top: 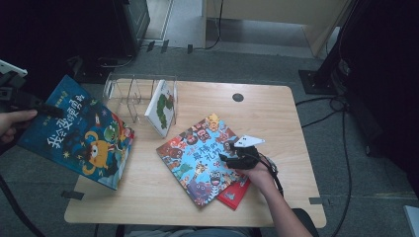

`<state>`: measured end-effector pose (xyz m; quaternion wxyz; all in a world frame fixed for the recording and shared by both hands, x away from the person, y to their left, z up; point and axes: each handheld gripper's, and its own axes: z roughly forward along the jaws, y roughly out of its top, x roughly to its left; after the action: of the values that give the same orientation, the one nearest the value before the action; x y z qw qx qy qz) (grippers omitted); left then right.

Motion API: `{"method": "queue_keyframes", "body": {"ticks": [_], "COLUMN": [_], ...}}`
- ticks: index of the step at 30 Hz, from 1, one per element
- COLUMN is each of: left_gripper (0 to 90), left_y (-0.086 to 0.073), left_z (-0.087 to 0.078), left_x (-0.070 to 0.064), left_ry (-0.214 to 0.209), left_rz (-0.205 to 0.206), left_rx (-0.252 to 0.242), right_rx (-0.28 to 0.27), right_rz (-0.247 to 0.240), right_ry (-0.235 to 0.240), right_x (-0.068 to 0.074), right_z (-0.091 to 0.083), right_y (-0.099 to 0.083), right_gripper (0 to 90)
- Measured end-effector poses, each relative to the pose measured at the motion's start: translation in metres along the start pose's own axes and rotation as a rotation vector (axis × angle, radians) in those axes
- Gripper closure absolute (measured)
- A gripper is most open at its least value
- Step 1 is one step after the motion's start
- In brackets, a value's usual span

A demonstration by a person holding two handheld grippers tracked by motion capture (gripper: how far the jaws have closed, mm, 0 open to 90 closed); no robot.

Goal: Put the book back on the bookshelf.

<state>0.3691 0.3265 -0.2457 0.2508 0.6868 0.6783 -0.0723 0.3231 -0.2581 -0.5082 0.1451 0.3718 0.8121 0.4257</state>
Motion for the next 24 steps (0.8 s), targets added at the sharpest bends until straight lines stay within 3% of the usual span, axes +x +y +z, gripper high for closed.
{"method": "queue_keyframes", "body": {"ticks": [3, 9, 24], "left_gripper": [83.9, 84.0, 83.9], "left_y": [0.006, 0.016, 0.049], "left_z": [0.001, 0.003, -0.001], "left_x": [0.001, 0.004, -0.015], "left_ry": [0.012, 0.015, 0.068], "left_rz": [-0.006, -0.058, -0.048], "left_rx": [-0.006, -0.025, -0.051], "right_rx": [-0.002, 0.000, 0.004], "right_rz": [0.002, -0.010, -0.020], "right_ry": [-0.001, -0.010, -0.026], "right_x": [0.000, 0.002, 0.004], "right_z": [0.000, 0.000, -0.001], "right_y": [0.000, 0.000, -0.001], "right_gripper": [36.1, 35.8, 35.5]}}
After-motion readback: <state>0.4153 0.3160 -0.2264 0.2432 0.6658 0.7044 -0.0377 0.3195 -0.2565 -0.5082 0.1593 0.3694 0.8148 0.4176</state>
